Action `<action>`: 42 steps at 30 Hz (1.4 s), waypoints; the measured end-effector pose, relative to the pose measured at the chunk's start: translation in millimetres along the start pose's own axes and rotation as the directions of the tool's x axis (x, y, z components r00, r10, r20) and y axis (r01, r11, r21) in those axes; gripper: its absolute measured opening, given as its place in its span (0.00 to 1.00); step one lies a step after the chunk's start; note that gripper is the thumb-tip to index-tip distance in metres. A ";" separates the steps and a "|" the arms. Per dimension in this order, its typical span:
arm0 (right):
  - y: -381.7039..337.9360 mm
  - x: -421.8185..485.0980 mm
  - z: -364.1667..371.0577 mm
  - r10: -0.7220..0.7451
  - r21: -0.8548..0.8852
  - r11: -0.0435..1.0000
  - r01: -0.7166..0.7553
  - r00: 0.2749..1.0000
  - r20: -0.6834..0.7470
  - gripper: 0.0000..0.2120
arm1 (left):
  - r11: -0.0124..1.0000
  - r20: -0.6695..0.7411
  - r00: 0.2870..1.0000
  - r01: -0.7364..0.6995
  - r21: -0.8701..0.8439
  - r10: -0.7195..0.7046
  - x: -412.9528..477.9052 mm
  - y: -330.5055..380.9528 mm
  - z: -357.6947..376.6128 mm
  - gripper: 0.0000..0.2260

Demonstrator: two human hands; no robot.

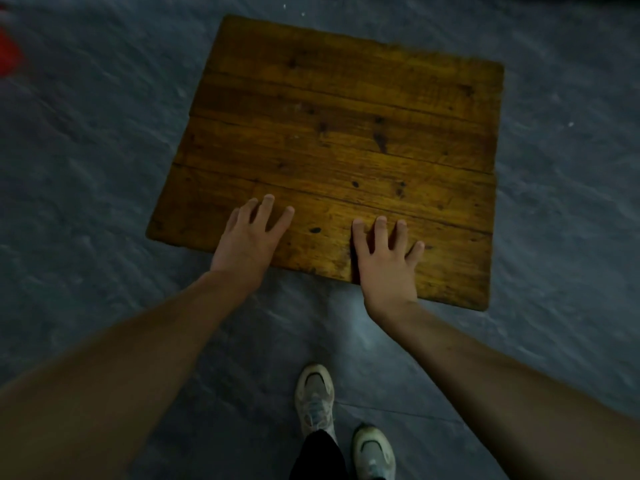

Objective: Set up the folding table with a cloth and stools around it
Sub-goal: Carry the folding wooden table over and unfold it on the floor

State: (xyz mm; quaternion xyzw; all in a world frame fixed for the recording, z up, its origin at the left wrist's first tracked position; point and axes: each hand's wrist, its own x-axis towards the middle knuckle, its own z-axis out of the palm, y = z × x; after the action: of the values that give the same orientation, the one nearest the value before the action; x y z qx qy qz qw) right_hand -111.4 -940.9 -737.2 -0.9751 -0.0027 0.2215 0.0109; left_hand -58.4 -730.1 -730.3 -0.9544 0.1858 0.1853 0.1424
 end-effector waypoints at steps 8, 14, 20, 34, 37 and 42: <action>22.3 -62.5 11.3 -0.100 -0.016 0.995 0.100 0.995 0.013 0.53 | 0.997 0.021 0.999 0.051 -0.065 -0.050 -75.2 40.0 11.0 0.50; 17.2 -108.7 32.4 -0.117 -0.037 0.992 0.118 0.993 0.014 0.52 | 0.994 0.034 0.997 0.069 -0.079 -0.067 -126.1 57.2 28.5 0.49; -3.7 -146.0 52.7 -0.101 -0.039 0.994 0.101 0.995 0.018 0.50 | 0.995 0.019 0.999 0.052 -0.086 -0.050 -163.4 54.2 48.4 0.49; -49.0 -229.3 86.1 -0.065 -0.054 0.996 0.067 0.998 0.025 0.49 | 0.992 -0.001 1.000 0.018 -0.124 -0.019 -247.2 46.8 78.2 0.44; -47.1 -233.8 95.3 -0.077 -0.047 0.996 0.080 0.994 0.073 0.48 | 0.989 0.023 1.000 0.022 -0.144 -0.019 -252.4 54.1 93.4 0.45; -24.0 -227.7 91.7 -0.180 -0.024 0.982 0.186 0.972 0.154 0.54 | 0.976 0.110 0.990 0.110 -0.185 -0.091 -249.3 75.6 103.5 0.47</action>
State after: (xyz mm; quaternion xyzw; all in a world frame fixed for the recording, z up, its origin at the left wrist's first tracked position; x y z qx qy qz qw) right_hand -356.5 -917.3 -721.0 -0.9512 -0.0974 0.2925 0.0124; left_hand -335.3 -686.9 -736.5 -0.9612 0.1112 0.2429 0.0686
